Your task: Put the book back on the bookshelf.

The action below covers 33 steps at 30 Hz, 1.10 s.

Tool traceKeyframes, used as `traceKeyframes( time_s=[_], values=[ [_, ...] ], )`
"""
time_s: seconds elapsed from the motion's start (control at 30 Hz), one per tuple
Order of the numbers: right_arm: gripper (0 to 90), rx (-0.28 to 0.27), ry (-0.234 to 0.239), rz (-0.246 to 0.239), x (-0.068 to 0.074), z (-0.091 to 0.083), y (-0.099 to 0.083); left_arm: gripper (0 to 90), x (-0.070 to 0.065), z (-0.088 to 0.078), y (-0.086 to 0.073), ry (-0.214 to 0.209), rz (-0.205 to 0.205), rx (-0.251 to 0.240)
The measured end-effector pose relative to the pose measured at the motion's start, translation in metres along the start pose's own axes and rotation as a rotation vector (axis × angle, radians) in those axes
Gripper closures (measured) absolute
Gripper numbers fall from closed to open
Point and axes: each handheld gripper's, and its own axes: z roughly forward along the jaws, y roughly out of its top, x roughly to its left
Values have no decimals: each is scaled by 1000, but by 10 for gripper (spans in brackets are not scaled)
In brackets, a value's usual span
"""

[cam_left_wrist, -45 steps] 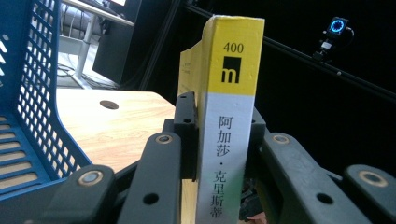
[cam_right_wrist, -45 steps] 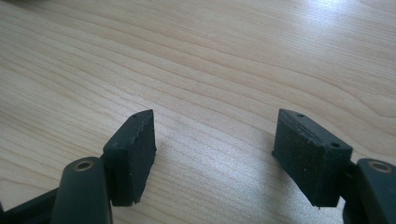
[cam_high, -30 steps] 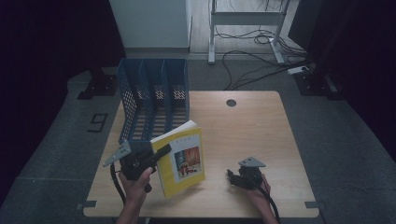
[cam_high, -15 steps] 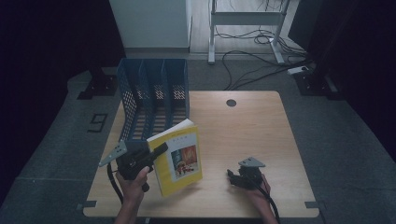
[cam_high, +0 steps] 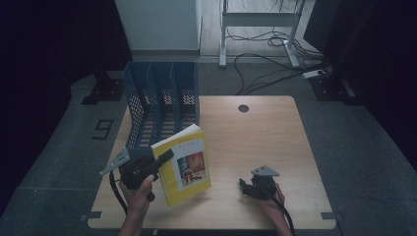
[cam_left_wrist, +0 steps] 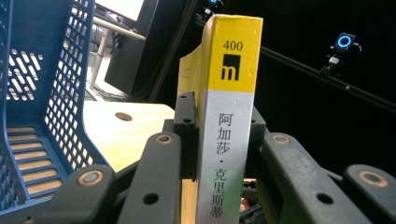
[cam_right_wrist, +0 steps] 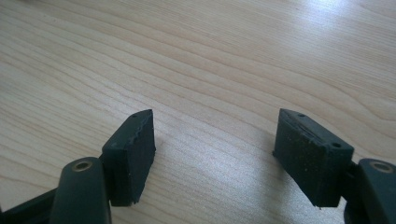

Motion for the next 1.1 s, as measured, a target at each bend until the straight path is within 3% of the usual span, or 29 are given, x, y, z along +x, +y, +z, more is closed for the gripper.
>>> traceKeyframes(
  time_s=[0.67, 1.1],
  values=[
    [282, -1, 5, 1, -1, 0, 0, 753, 0, -11, 12, 12, 1, -39],
    [283, -4, 12, 5, -2, 0, 0, 753, 2, -8, 23, 38, 6, -46]
  ],
)
